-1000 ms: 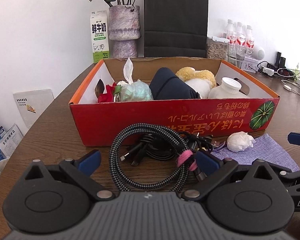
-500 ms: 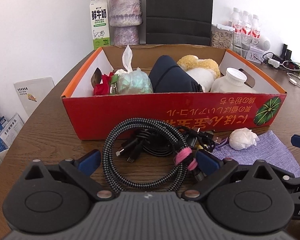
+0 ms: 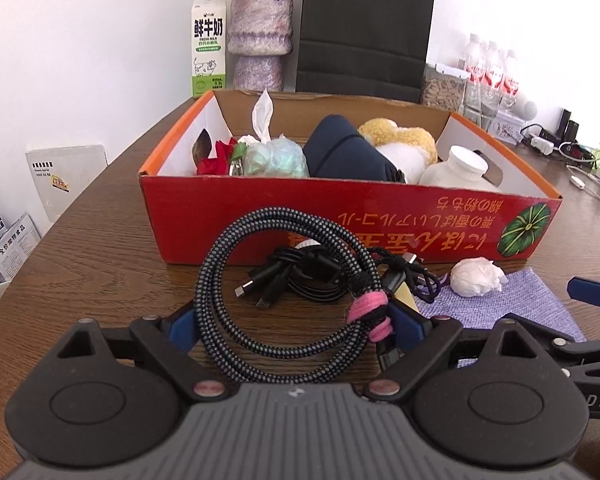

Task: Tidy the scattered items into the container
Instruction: 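Grasp the black braided cable with the left gripper while the right grasps the crumpled tissue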

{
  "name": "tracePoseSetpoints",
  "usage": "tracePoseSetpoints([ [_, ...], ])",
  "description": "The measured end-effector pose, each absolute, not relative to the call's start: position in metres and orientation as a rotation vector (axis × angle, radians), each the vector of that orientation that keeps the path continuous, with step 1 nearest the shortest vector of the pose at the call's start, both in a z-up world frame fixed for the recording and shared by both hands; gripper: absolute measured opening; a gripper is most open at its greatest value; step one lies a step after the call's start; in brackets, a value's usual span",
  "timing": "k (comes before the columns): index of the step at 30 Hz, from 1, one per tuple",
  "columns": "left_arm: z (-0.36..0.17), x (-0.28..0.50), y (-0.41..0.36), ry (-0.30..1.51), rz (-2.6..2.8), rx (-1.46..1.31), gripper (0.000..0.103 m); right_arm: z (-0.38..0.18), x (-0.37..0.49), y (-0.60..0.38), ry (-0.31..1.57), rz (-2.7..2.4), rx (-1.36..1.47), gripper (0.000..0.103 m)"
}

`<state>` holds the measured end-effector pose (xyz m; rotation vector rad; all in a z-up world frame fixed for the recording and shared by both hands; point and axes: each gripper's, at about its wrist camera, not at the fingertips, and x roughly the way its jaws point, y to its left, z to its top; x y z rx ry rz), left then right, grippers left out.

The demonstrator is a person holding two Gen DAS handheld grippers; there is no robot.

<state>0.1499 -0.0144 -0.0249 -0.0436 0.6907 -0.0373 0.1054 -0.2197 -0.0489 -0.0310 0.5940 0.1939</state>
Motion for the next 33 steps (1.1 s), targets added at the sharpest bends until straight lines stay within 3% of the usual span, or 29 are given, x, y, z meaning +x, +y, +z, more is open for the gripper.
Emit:
tracePoseSetpoints([
  [7,-0.015,0.140,-0.006,0.641,-0.036,-0.051,0.094,-0.042,0.098,-0.217,0.516,0.193,-0.055,0.102],
  [13,-0.009,0.135,0.001,0.620,-0.035,-0.065,0.094,-0.030,0.108,-0.202,0.498,0.243,-0.075,0.093],
  [17,-0.010,0.134,0.006,0.620,-0.031,-0.078,0.094,-0.027,0.119,-0.194,0.530,0.298,-0.046,0.073],
  [20,-0.010,0.133,0.008,0.617,-0.032,-0.086,0.094,-0.033,0.130,-0.186,0.561,0.273,-0.067,0.067],
  [22,-0.010,0.133,0.009,0.617,-0.031,-0.088,0.094,-0.039,0.136,-0.184,0.591,0.263,-0.076,0.053],
  [24,-0.011,0.133,0.010,0.619,-0.029,-0.092,0.094,-0.044,0.140,-0.184,0.624,0.273,-0.068,0.030],
  [25,-0.011,0.133,0.011,0.619,-0.030,-0.093,0.094,-0.046,0.140,-0.185,0.632,0.286,-0.060,0.025],
  [33,-0.010,0.132,0.011,0.610,-0.038,-0.106,0.094,-0.036,0.117,-0.193,0.534,0.295,-0.043,0.023],
])
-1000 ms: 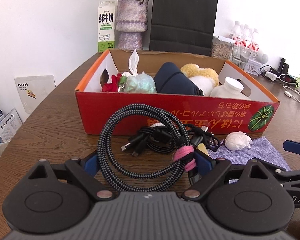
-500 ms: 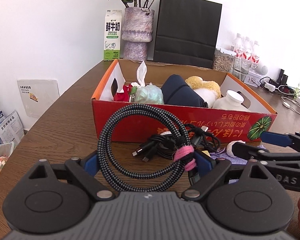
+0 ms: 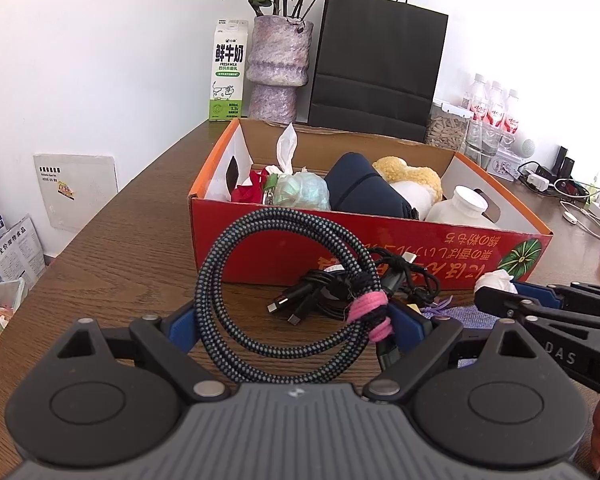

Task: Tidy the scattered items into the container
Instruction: 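Carry the cable and tissue over the box and open both grippers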

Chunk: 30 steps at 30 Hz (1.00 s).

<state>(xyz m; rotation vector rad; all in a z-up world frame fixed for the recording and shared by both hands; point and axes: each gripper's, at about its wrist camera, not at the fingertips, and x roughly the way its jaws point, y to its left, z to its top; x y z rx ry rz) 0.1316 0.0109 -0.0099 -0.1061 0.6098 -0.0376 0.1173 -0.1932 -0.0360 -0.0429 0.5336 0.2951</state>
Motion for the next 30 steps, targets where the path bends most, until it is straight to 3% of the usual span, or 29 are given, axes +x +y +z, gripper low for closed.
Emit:
tracePoseSetpoints([
  [14,0.028,0.138,0.005,0.492,-0.054,-0.119,0.094,0.009,0.117,-0.202,0.380,0.300,-0.019,0.023],
  [30,0.052,0.225,-0.004,0.434,-0.044,-0.169,0.094,0.038,0.220,-0.211,0.289,0.194,0.027,0.023],
])
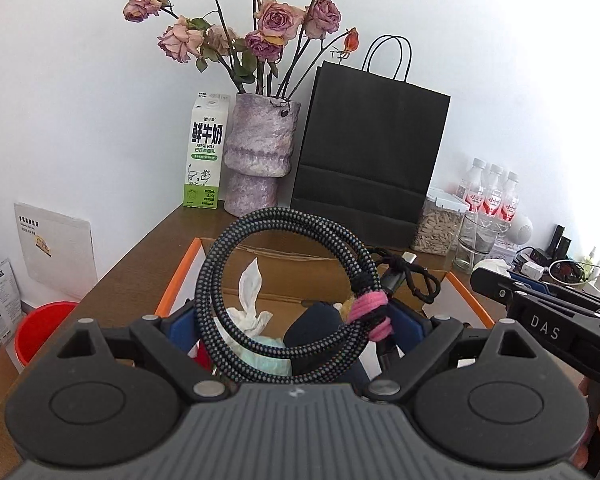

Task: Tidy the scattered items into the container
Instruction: 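Carry the cable and tissue over the box and open both grippers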

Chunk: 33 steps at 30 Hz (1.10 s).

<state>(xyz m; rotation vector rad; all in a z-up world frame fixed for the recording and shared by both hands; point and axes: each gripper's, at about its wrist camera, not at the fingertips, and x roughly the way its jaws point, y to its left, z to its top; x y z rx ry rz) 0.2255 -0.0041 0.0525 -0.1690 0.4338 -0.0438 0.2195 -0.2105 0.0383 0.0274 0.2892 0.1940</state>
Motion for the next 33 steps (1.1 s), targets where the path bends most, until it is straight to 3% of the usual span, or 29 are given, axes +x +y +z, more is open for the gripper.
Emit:
tracePoseSetpoints([
  [9,0.032,0.296,0.012,0.499,0.039,-0.205,0.094,0.010,0.281,-0.224,0.375,0.164,0.063,0.023],
  [22,0.018,0.304,0.012,0.541,0.052,-0.176,0.095,0.002,0.279,-0.221,0.398,0.142,0.045,0.024],
  [23,0.018,0.303,0.010,0.534,0.057,-0.169,0.097,0.001,0.279,-0.222,0.404,0.142,0.048,0.027],
  [25,0.018,0.299,0.007,0.505,0.067,-0.148,0.103,0.001,0.278,-0.222,0.412,0.147,0.052,0.046],
  [26,0.019,0.297,0.005,0.492,0.077,-0.133,0.103,0.001,0.276,-0.222,0.410,0.148,0.056,0.075],
  [27,0.019,0.295,0.004,0.481,0.081,-0.126,0.103,0.002,0.273,-0.222,0.394,0.144,0.060,0.094],
  [29,0.020,0.292,0.003,0.468,0.091,-0.120,0.103,0.007,0.263,-0.221,0.346,0.140,0.060,0.102],
  [33,0.021,0.289,0.005,0.461,0.098,-0.133,0.103,0.010,0.255,-0.219,0.337,0.154,0.059,0.102],
])
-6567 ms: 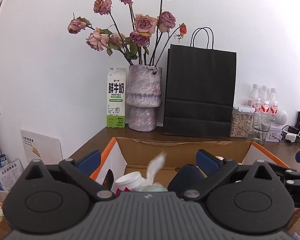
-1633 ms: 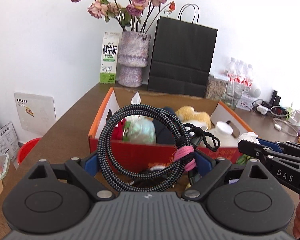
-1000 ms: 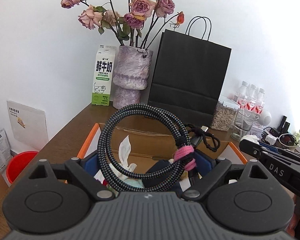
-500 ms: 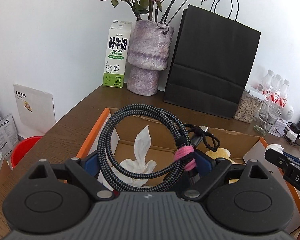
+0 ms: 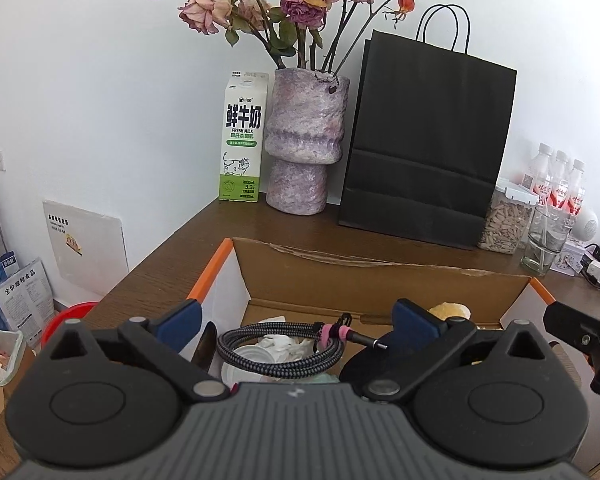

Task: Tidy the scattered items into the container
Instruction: 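Carry the cable and tissue over the box and open both grippers, then withdraw both grippers up and away from the box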

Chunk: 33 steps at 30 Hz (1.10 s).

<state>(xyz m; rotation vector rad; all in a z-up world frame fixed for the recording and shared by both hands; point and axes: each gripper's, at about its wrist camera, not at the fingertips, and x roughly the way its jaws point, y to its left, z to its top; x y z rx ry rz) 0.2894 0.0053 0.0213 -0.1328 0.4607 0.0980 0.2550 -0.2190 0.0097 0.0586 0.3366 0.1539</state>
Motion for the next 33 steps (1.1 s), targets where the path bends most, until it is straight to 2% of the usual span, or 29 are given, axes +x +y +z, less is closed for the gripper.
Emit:
tracePoseSetpoints([
  [15,0.022,0.280,0.008,0.424,0.093,-0.150,0.103,0.011,0.244,-0.210,0.325,0.152,0.018,0.102],
  [24,0.021,0.255,0.015,0.300,0.091,-0.194,0.103,0.015,0.229,-0.208,0.291,0.146,0.022,0.102],
  [33,0.014,0.238,0.004,0.289,0.111,-0.090,0.103,0.008,0.209,-0.205,0.276,0.149,0.000,0.102],
])
